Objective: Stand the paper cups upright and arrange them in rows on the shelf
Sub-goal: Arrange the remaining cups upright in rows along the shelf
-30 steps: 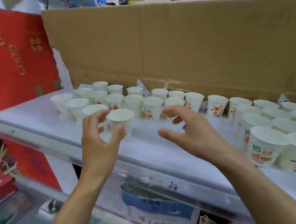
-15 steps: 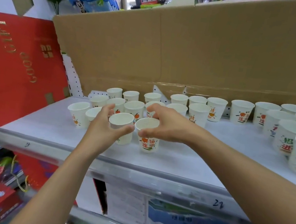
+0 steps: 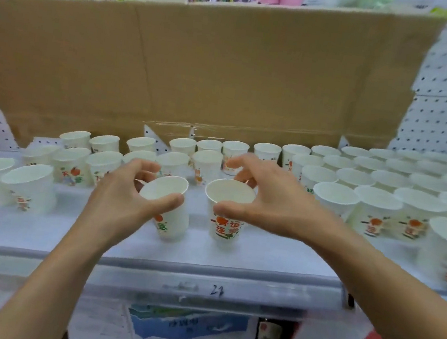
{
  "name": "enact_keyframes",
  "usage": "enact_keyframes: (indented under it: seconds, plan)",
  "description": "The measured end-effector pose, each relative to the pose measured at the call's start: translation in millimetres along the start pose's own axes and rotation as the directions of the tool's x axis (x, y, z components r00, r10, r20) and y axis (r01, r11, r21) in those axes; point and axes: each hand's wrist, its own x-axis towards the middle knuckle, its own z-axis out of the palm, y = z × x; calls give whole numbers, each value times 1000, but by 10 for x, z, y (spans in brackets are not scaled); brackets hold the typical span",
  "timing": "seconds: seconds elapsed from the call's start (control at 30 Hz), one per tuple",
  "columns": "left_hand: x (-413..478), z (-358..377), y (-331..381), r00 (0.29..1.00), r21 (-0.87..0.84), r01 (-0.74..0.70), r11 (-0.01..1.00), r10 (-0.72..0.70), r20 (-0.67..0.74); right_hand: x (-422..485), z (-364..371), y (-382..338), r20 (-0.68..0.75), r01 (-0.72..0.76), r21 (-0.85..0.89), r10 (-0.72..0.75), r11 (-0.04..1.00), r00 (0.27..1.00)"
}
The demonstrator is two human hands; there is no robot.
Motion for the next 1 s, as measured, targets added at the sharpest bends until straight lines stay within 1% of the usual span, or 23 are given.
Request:
enact_keyframes:
  seconds: [0.1, 0.23, 0.3, 0.4, 0.53, 0.7, 0.87, 1.0]
  plan:
    - [-116, 354, 467, 995, -96, -76, 992, 81, 53, -360, -443, 343, -37, -63, -65, 61, 996, 997]
    - [-261, 805, 1018, 975, -175, -150, 973, 174, 134, -774, -963, 740, -39, -154, -150, 150, 977, 988]
    - [-336, 1006, 1229, 964, -178, -166, 970, 198, 178, -896, -1102, 908, -23, -184, -195, 183, 963, 983]
    - [-421, 1264, 1446, 950, -134, -193, 972, 220, 222, -998, -1145, 1134, 12, -205, -279, 217, 938, 976]
    - [-461, 1475, 1612, 951, -43, -188, 981, 193, 242, -1046, -1103, 1361, 36, -205, -343, 230, 917, 972]
    - [-491, 1607, 1685, 962, 37, -165, 986, 152, 225, -1066, -1143, 1444, 39, -155, -394, 185, 906, 982]
    - [-544, 1632, 1701, 964, 43, -132, 990, 118, 240, -1142, -1209, 1415, 52, -101, -405, 133, 909, 990]
    - [-573, 1600, 1669, 960, -20, -90, 996, 92, 265, -1172, -1244, 1435, 77, -96, -351, 131, 931, 988]
